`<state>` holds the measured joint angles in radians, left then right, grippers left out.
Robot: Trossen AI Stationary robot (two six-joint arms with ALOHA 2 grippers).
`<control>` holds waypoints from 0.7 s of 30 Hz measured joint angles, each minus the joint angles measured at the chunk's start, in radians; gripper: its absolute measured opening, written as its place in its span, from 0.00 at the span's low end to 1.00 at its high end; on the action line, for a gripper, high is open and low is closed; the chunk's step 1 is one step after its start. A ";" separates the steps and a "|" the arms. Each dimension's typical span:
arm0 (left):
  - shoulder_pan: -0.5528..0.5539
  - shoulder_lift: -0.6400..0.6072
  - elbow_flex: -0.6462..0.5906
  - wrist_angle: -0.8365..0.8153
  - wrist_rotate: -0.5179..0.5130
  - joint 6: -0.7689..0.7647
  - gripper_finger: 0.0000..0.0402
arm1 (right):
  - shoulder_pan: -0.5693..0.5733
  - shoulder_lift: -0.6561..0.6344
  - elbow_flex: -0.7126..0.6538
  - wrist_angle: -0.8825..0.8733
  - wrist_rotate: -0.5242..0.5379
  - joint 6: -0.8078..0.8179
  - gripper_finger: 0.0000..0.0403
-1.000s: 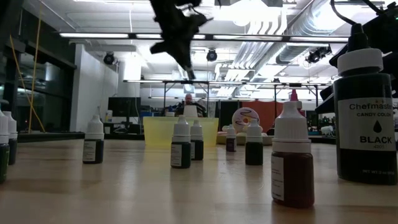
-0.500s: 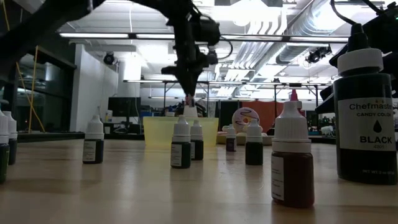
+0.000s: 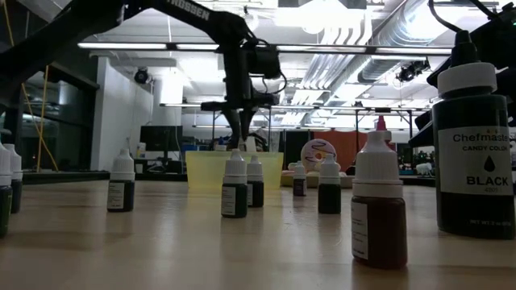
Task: Pick & Place food coloring
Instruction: Put the small black food coloring bottle into the bin
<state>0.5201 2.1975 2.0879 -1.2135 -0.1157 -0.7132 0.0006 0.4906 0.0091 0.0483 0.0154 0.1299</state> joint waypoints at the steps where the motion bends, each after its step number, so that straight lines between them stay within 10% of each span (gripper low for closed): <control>1: 0.000 0.000 -0.015 0.013 -0.003 -0.016 0.08 | 0.000 0.000 0.000 0.000 0.000 0.000 0.00; 21: 0.052 0.001 -0.114 0.097 -0.073 -0.186 0.08 | 0.000 0.000 0.000 0.000 0.000 0.000 0.00</control>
<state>0.5724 2.1983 1.9743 -1.1168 -0.1885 -0.8993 0.0008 0.4908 0.0092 0.0484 0.0153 0.1299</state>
